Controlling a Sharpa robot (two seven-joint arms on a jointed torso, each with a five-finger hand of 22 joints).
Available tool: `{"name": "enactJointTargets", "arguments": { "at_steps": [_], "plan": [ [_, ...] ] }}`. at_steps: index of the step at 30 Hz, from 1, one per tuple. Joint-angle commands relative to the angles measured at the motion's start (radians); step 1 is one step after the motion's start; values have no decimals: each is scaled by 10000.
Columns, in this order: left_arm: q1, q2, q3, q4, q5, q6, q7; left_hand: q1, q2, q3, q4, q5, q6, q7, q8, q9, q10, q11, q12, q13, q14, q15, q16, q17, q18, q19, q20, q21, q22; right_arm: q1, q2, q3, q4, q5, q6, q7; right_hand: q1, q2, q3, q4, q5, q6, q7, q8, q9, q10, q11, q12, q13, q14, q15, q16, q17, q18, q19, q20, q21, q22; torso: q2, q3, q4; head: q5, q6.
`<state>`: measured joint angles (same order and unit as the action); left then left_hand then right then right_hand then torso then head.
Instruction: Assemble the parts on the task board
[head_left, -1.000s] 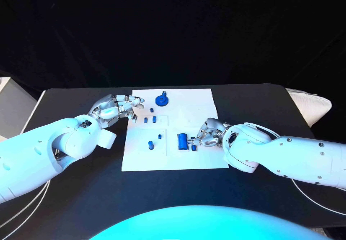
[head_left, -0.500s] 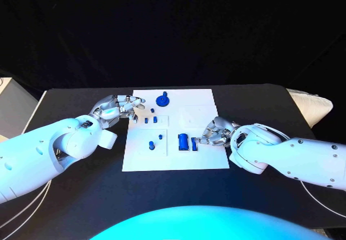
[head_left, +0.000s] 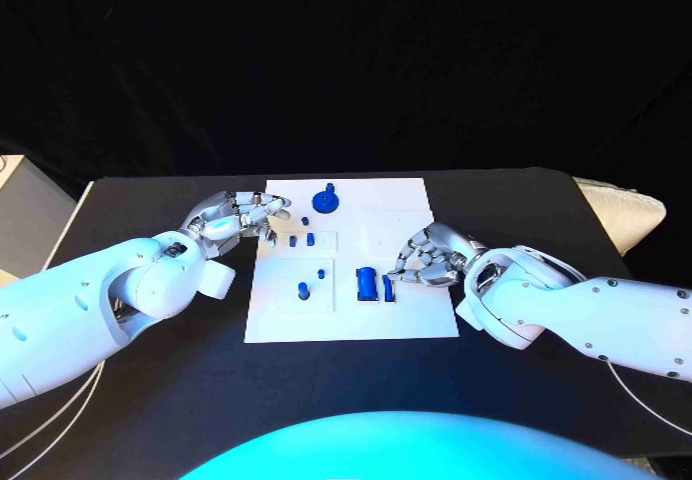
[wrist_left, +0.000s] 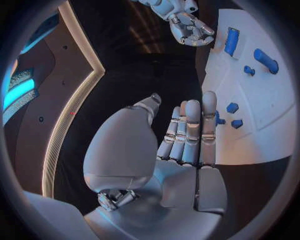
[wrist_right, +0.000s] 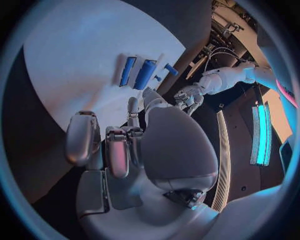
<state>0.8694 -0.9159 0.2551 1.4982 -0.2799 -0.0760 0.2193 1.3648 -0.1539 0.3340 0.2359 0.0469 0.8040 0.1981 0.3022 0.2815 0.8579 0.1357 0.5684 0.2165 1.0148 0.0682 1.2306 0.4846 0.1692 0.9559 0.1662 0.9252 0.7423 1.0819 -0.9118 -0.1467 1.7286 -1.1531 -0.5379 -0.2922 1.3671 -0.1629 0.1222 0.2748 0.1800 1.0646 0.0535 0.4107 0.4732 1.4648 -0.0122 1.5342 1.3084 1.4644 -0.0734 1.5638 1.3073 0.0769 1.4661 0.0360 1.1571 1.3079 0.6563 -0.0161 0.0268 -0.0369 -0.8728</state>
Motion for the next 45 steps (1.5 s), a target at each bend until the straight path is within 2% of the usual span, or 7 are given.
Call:
{"name": "enactJointTargets", "arguments": {
  "at_steps": [1, 33, 34, 36, 42, 43, 45],
  "plan": [
    [-12, 44, 8, 34, 46, -47, 298, 38, 99, -3, 39, 39, -63, 16, 37, -4, -42, 1, 41, 14, -83, 0, 47, -15, 150, -56, -10, -57, -13, 25, -46, 5, 9, 658, -771, 1390, 209, -10, 126, 76, 54, -365, 129, -64, -36, 708, 33, -403, 2257, 943, 10, -170, 2129, 47, -141, -18, -668, 785, -8, -20, -11, 14, 2],
    [-44, 1026, 14, -1303, 1458, -2532, 2559, 865, 147, -115, 337, 43, -241, -234, -627, -677, 305, 776, -3965, -1541, -2867, 1208, -8852, -3297, 2, -2275, 1198, -6926, -4416, 250, 1524, 394, -4052, 9457, 531, 7230, 75, -694, 3918, -850, -268, -1687, 1507, -1975, -1220, -3784, 1621, -14270, -11090, -4478, 1938, -13431, -8511, 1081, -5861, 2052, -10950, -8355, -482, 72, -117, 302, 801],
    [-52, 957, 2, -1249, 1000, -2031, 1991, -3504, 1539, -3340, -2359, -469, -8040, -1981, -3022, -2815, -8579, -1357, -5684, -2165, -10148, -682, -12306, -4846, -1692, -9559, -1662, -9252, -7423, 252, 1485, 376, -3947, 8905, -68, 6586, -3948, 1629, -1222, -2748, -1800, -10646, -535, -4107, -4732, -7022, 122, -15342, -13084, -7495, 734, -15638, -13073, -769, -14661, -360, -11571, -13079, -434, 27, -140, 290, 732],
    [-27, 962, -32, -1223, 1024, -2097, 2005, -3967, 1539, -3340, -2359, -469, -8040, -1981, -3022, -2815, -8579, -1357, -5684, -2165, -10148, -682, -12306, -4846, -1692, -9559, -1662, -9252, -7423, 238, 1480, 404, -3888, 8971, -125, 6625, -4521, 1629, -1222, -2748, -1800, -10646, -535, -4107, -4732, -7431, 122, -15342, -13084, -14644, 734, -15638, -13073, -769, -14661, -360, -11571, -13079, -446, 29, -142, 292, 765],
    [227, 1017, -382, -954, 1270, -2768, 2144, -6059, 1539, -3340, -2359, -469, -8040, -1981, -3022, -2815, -8579, -1357, -5684, -2165, -10148, -682, -12306, -4846, -1692, -9559, -1662, -9252, -7423, 92, 1438, 683, -3284, 9643, -701, 7018, -6480, 1629, -1222, -2748, -1800, -10646, -535, -4107, -4732, -14648, 122, -15342, -13084, -14644, 734, -15638, -13073, -769, -14661, -360, -11571, -13079, -561, 52, -164, 305, 1101],
    [332, 1040, -525, -843, 1371, -3044, 2201, -6432, 1539, -3340, -2359, -469, -8040, -1981, -3022, -2815, -8579, -1357, -5684, -2165, -10148, -682, -12306, -4846, -1692, -9559, -1662, -9252, -7423, 32, 1420, 797, -3036, 9919, -938, 7179, -13671, 1629, -1222, -2748, -1800, -10646, -535, -4107, -4732, -14648, 122, -15342, -13084, -14644, 734, -15638, -13073, -769, -14661, -360, -11571, -13079, -609, 61, -173, 310, 1239],
    [496, 1075, -750, -669, 1530, -3478, 2290, -13648, 1539, -3340, -2359, -469, -8040, -1981, -3022, -2815, -8579, -1357, -5684, -2165, -10148, -682, -12306, -4846, -1692, -9559, -1662, -9252, -7423, -61, 1393, 975, -2652, 10346, -1304, 7429, -13671, 1629, -1222, -2748, -1800, -10646, -535, -4107, -4732, -14648, 122, -15342, -13084, -14644, 734, -15638, -13073, -769, -14661, -360, -11571, -13079, -683, 76, -187, 319, 1455]
  ]
}}
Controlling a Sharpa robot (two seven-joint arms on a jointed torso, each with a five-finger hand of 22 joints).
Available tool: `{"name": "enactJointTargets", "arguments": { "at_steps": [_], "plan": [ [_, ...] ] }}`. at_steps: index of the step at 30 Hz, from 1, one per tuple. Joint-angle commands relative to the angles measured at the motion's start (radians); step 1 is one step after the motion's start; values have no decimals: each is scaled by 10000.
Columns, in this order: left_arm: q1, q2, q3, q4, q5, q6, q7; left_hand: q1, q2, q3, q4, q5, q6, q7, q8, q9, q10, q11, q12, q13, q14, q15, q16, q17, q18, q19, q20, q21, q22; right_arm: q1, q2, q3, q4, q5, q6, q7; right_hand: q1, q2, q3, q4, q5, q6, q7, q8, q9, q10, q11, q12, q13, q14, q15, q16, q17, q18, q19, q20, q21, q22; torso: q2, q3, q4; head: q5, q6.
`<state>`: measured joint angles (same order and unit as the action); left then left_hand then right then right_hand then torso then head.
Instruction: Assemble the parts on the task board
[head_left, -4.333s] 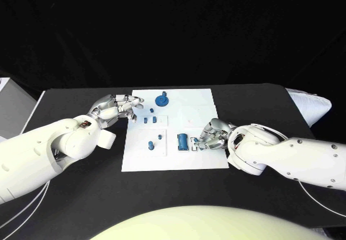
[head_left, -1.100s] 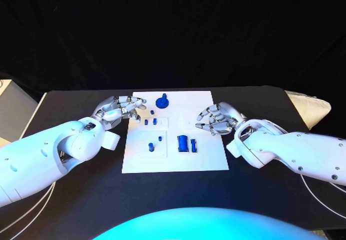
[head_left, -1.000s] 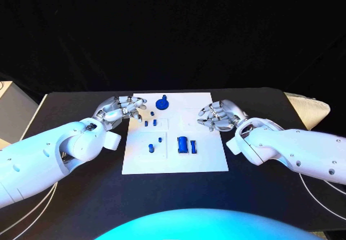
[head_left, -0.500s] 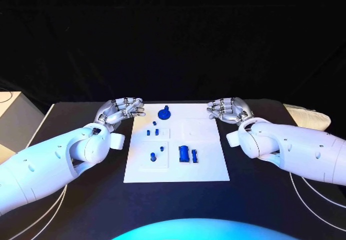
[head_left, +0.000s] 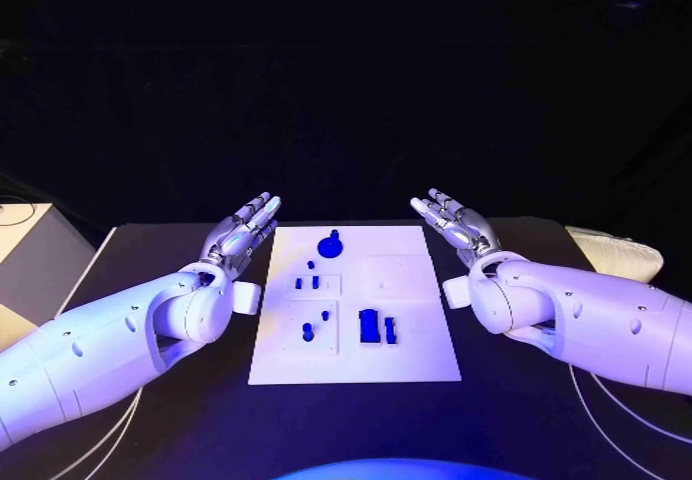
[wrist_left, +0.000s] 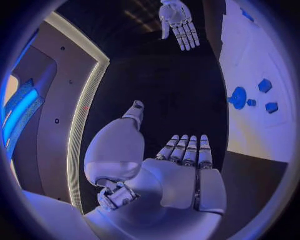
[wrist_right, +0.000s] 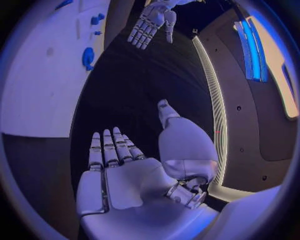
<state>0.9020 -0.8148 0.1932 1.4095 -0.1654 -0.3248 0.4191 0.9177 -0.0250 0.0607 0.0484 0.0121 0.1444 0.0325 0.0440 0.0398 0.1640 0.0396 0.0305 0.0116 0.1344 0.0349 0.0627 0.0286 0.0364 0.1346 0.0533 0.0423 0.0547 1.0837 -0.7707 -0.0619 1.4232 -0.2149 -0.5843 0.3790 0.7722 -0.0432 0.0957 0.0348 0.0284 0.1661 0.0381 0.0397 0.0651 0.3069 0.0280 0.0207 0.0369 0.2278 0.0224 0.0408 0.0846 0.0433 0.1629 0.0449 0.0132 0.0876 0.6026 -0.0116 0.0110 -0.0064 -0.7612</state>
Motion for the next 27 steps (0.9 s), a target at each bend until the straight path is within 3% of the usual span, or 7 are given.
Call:
{"name": "enactJointTargets", "arguments": {
  "at_steps": [1, 4, 6, 11, 13, 17, 27],
  "plan": [
    [263, 85, -260, 316, 475, -1236, 344, -9177, 250, -607, -484, -121, -1444, -325, -440, -398, -1640, -396, -305, -116, -1344, -349, -627, -286, -364, -1346, -533, -423, -547, -124, -31, 212, 587, 1168, -1016, 836, -7722, 432, -957, -348, -284, -1661, -381, -397, -651, -3069, -280, -207, -369, -2278, -224, -408, -846, -433, -1629, -449, -132, -876, -189, 39, -36, 19, 463],
    [644, 167, -783, 719, 844, -2242, 552, -9177, 250, -607, -484, -121, -1444, -325, -440, -398, -1640, -396, -305, -116, -1344, -349, -627, -286, -364, -1346, -533, -423, -547, -247, -67, 447, 1095, 1733, -1501, 1167, -7722, 432, -957, -348, -284, -1661, -381, -397, -651, -3069, -280, -207, -369, -2278, -224, -408, -846, -433, -1629, -449, -132, -876, -345, 69, -66, 37, 918],
    [851, 212, -1068, 939, 1045, -2790, 665, -9177, 250, -607, -484, -121, -1444, -325, -440, -398, -1640, -396, -305, -116, -1344, -349, -627, -286, -364, -1346, -533, -423, -547, -294, -81, 536, 1289, 1949, -1686, 1293, -7722, 432, -957, -348, -284, -1661, -381, -397, -651, -3069, -280, -207, -369, -2278, -224, -408, -846, -433, -1629, -449, -132, -876, -418, 84, -79, 45, 1131],
    [1270, 302, -1642, 1381, 1450, -3894, 894, -9177, 250, -607, -484, -121, -1444, -325, -440, -398, -1640, -396, -305, -116, -1344, -349, -627, -286, -364, -1346, -533, -423, -547, -337, -93, 619, 1468, 2149, -1857, 1410, -7722, 432, -957, -348, -284, -1661, -381, -397, -651, -3069, -280, -207, -369, -2278, -224, -408, -846, -433, -1629, -449, -132, -876, -551, 110, -104, 60, 1516],
    [1368, 324, -1778, 1486, 1545, -4156, 948, -9177, 250, -607, -484, -121, -1444, -325, -440, -398, -1640, -396, -305, -116, -1344, -349, -627, -286, -364, -1346, -533, -423, -547, -337, -93, 619, 1468, 2149, -1857, 1410, -7722, 432, -957, -348, -284, -1661, -381, -397, -651, -3069, -280, -207, -369, -2278, -224, -408, -846, -433, -1629, -449, -132, -876, -574, 114, -108, 63, 1585],
    [1473, 346, -1922, 1597, 1647, -4432, 1005, -9177, 250, -607, -484, -121, -1444, -325, -440, -398, -1640, -396, -305, -116, -1344, -349, -627, -286, -364, -1346, -533, -423, -547, -337, -93, 619, 1468, 2149, -1857, 1410, -7722, 432, -957, -348, -284, -1661, -381, -397, -651, -3069, -280, -207, -369, -2278, -224, -408, -846, -433, -1629, -449, -132, -876, -584, 116, -110, 64, 1612],
    [1480, 348, -1932, 1605, 1654, -4452, 1009, -9177, 250, -607, -484, -121, -1444, -325, -440, -398, -1640, -396, -305, -116, -1344, -349, -627, -286, -364, -1346, -533, -423, -547, -337, -93, 619, 1468, 2149, -1857, 1410, -7722, 432, -957, -348, -284, -1661, -381, -397, -651, -3069, -280, -207, -369, -2278, -224, -408, -846, -433, -1629, -449, -132, -876, -584, 116, -110, 64, 1612]
  ]
}}
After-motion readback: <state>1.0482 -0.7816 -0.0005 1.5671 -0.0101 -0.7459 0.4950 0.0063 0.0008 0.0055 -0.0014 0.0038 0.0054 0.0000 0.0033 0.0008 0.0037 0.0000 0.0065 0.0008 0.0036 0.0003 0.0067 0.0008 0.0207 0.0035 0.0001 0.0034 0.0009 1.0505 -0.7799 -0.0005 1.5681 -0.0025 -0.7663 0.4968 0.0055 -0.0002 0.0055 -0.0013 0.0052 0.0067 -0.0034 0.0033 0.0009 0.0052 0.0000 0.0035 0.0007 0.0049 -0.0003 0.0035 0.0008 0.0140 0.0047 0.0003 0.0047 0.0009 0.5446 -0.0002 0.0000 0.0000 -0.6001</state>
